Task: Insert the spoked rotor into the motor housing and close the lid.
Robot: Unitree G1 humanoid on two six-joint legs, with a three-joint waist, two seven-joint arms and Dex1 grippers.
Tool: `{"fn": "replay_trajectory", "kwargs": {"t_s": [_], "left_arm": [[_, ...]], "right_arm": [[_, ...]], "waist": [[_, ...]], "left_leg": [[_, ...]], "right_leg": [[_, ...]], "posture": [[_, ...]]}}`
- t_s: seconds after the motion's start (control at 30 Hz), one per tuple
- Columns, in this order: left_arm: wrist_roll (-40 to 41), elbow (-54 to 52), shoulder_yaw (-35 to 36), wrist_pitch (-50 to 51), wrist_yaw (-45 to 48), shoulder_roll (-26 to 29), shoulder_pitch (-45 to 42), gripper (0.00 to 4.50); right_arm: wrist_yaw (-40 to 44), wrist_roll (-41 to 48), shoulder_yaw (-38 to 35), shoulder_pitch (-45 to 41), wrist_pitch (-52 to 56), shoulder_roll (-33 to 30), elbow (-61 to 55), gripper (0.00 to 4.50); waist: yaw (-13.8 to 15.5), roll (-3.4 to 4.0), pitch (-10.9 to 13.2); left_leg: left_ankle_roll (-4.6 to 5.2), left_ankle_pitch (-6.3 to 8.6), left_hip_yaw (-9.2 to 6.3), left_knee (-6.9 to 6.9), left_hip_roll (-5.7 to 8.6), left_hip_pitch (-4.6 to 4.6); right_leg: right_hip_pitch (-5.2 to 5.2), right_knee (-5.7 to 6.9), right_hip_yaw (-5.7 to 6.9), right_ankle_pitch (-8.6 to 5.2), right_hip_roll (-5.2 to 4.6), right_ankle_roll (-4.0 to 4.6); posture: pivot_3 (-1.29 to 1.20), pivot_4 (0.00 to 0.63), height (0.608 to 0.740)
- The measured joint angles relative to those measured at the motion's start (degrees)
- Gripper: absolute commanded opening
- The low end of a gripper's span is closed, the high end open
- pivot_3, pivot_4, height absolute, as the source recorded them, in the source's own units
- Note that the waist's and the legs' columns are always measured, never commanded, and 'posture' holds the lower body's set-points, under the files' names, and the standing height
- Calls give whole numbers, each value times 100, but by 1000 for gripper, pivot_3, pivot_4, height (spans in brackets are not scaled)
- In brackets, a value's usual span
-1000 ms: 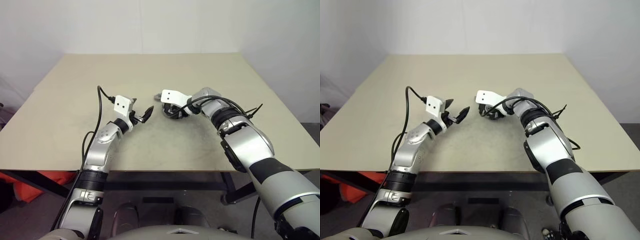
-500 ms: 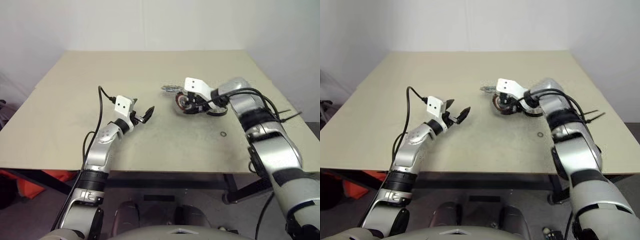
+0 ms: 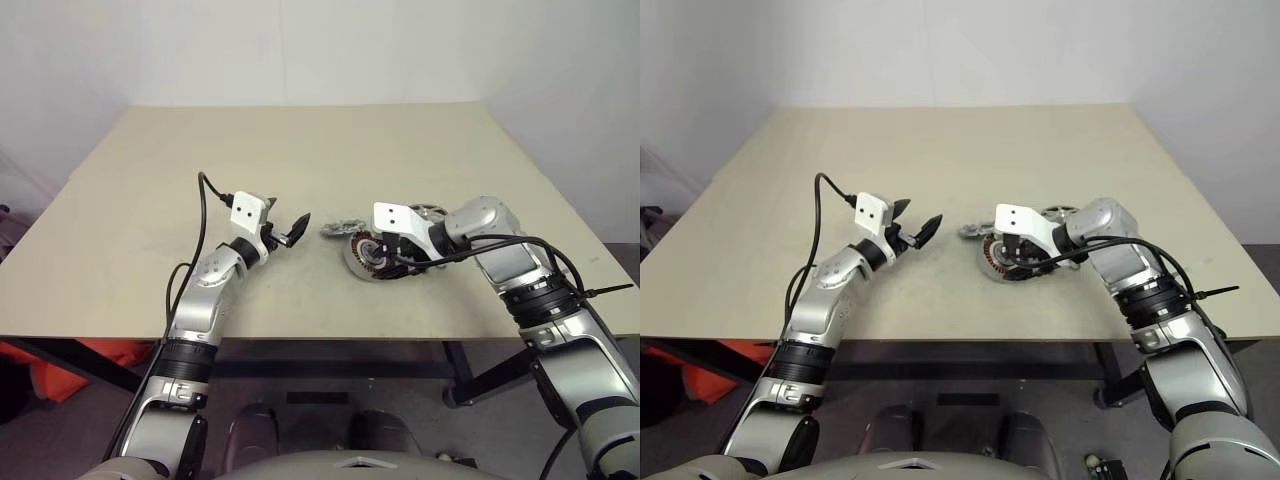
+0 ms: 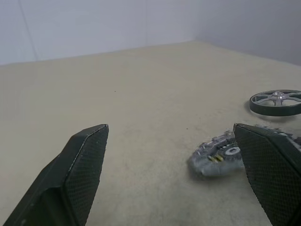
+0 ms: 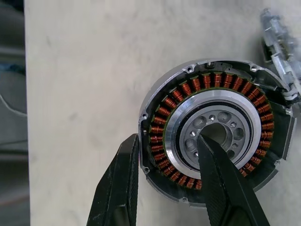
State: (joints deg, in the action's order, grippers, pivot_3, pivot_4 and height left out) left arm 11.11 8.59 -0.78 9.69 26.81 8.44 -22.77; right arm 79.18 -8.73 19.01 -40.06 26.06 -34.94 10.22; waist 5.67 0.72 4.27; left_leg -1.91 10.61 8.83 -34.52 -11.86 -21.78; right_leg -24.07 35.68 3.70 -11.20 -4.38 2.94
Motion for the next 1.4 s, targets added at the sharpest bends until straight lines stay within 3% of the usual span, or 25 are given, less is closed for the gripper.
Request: {"fn": "replay_trajectory", "kwargs": {"t_s": [0.3,0.53,0.77,0.97,1.1,1.4], "left_arm": [[-3,-5,8,2,-13,35,1,4500],[-2,-5,17,2,-28,83,2,4500],[-1,-9,16,5,-22,103,8,4500],[3,-20,-5,15,20,98,38,4500],[48,-38,-76,94,198,127,47,4500],[99,279,-191,151,675,187,-240,4500]], "right_arm": [[-804,-39,154,-212,-173,478,741,1728],[-796,30,176,-197,-286,303,678,3952],[-666,861,-373,-14,331,142,-209,3952],[-2083,1360,-1483,763,763,668,-414,3952],[-2965,1455,-1982,1877,1181,783,-849,3952],[-3866,1705,-2572,2673,1174,805,-1660,3952]], "waist": [[-2,-1,-1],[7,-1,-1],[13,-2,-1],[25,-4,-3],[60,-4,-4],[25,1,-7]], "left_leg": [[-1,0,-3,0,1,5],[0,0,-4,0,2,12],[1,1,-5,1,2,13],[-1,0,-6,1,4,37],[-1,1,-6,22,8,65],[-10,-4,-5,32,8,80]], "right_leg": [[11,0,1,1,0,2],[20,-1,1,1,-1,1],[22,-2,1,1,-1,1],[52,-7,1,-1,-2,-3],[85,-33,2,-24,-3,-42],[89,-41,1,-27,-1,-54]], "posture": [[0,0,740],[0,0,740],[0,0,740],[0,0,740],[0,0,740],[0,0,740]]}}
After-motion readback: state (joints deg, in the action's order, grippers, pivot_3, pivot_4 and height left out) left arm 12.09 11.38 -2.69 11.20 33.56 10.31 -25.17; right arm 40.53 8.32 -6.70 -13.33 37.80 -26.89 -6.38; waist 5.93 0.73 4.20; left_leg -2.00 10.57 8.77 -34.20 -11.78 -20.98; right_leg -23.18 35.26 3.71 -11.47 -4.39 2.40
